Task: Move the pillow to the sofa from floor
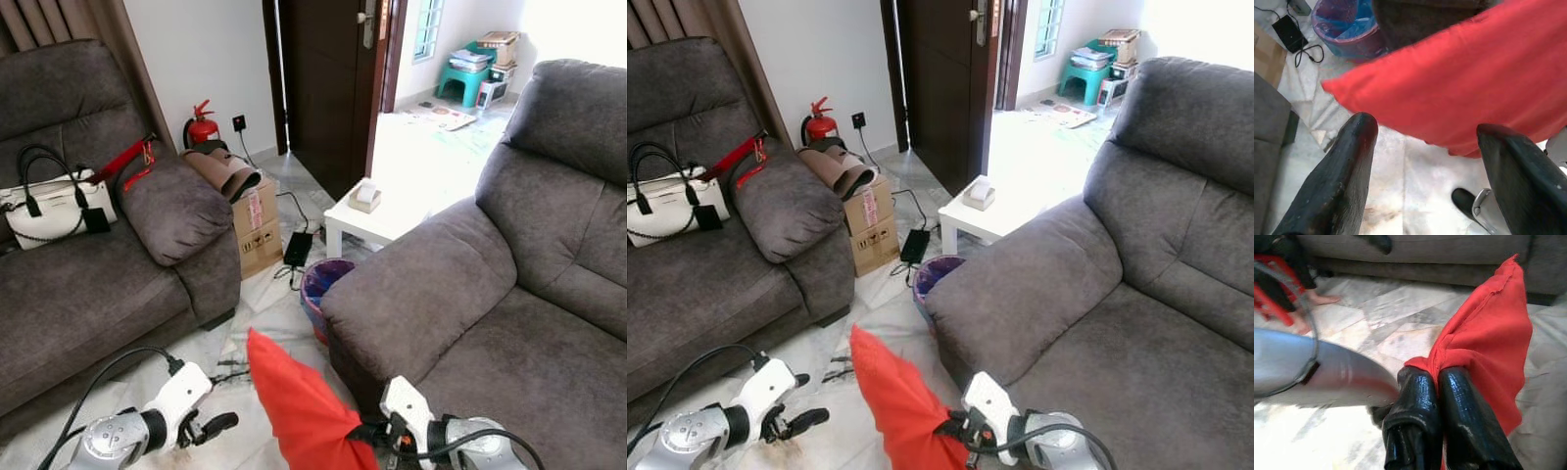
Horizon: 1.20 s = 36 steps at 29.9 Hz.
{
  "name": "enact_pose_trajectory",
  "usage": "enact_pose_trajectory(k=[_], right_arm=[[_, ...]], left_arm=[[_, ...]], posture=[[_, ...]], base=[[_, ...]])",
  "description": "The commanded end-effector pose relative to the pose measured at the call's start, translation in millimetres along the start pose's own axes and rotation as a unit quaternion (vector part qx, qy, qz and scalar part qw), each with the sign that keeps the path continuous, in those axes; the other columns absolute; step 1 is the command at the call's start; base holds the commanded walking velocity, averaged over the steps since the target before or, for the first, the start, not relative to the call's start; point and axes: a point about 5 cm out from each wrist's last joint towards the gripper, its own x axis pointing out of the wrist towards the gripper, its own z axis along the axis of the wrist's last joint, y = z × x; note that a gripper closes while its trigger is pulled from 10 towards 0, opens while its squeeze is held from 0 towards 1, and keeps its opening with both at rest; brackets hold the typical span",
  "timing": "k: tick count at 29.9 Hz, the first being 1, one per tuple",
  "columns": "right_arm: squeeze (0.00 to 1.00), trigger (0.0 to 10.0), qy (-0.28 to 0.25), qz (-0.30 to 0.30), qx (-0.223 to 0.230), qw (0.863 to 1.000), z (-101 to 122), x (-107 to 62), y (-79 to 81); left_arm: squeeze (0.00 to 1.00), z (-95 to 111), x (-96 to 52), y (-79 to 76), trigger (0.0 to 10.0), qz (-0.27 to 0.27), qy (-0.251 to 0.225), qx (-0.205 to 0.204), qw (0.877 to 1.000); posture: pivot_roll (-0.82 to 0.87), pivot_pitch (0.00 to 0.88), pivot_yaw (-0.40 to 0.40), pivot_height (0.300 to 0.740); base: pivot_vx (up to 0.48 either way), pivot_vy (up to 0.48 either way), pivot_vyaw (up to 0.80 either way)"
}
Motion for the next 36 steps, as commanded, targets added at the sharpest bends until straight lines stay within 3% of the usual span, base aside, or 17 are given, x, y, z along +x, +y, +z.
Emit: enact_pose_trajectory(k=[1, 9, 15, 21, 29, 32, 34, 35, 36], right_arm=[[0.0, 10.0, -0.04, 0.026, -0.032, 0.998, 21.7, 2.5, -1.5], [0.0, 10.0, 0.003, 0.059, -0.037, 0.998, 14.3, -2.0, 2.9], [0.0, 10.0, 0.088, 0.089, -0.053, 0.991, -1.5, -8.0, 10.5], [0.0, 10.0, 0.13, 0.112, -0.058, 0.983, -11.3, -17.3, 18.1], [0.0, 10.0, 0.183, 0.119, -0.085, 0.972, -14.2, -24.6, 19.9], [0.0, 10.0, 0.16, 0.087, -0.109, 0.977, -3.8, -24.2, 14.1], [0.0, 10.0, 0.101, 0.066, -0.113, 0.986, 13.4, -20.7, 9.9], [0.0, 10.0, 0.033, 0.041, -0.115, 0.992, 33.2, -18.0, 4.9], [0.0, 10.0, 0.004, 0.026, -0.113, 0.993, 41.8, -16.6, 1.7]], left_arm=[[0.0, -0.5, -1.2, 1.9, 10.0, -0.011, 0.012, 0.014, 1.0], [0.0, -1.6, -0.8, -4.4, 10.0, -0.056, 0.03, 0.036, 0.997], [0.0, -7.9, -1.3, -9.9, 10.0, -0.098, 0.052, 0.067, 0.992], [0.0, -5.1, 0.4, -15.8, 10.0, -0.15, 0.064, 0.121, 0.979], [0.0, -7.7, -0.1, -21.3, 10.0, -0.19, 0.072, 0.149, 0.968], [0.0, -9.7, -1.8, -21.3, 10.0, -0.194, 0.079, 0.161, 0.965], [0.0, -9.0, -2.1, -20.7, 10.0, -0.191, 0.075, 0.156, 0.966], [0.0, -8.2, -2.1, -19.3, 10.0, -0.185, 0.07, 0.152, 0.968], [0.0, -8.0, -1.9, -18.5, 10.0, -0.181, 0.069, 0.152, 0.969]], posture=[[0.11, 0.0, 0.045, 0.74], [0.11, 0.0, 0.044, 0.74], [0.1, 0.0, 0.043, 0.74], [0.09, 0.0, 0.042, 0.74], [0.08, 0.0, 0.04, 0.74], [0.08, 0.0, 0.04, 0.74], [0.08, 0.0, 0.041, 0.74], [0.08, 0.0, 0.042, 0.74], [0.07, 0.0, 0.041, 0.74]], base=[[0.0, 0.0, 0.0], [0.0, 0.0, 0.0], [0.0, 0.0, 0.0], [0.0, 0.0, 0.0], [0.0, 0.0, 0.0], [0.0, 0.0, 0.0], [0.0, 0.0, 0.0], [0.0, 0.0, 0.0], [0.0, 0.0, 0.0]])
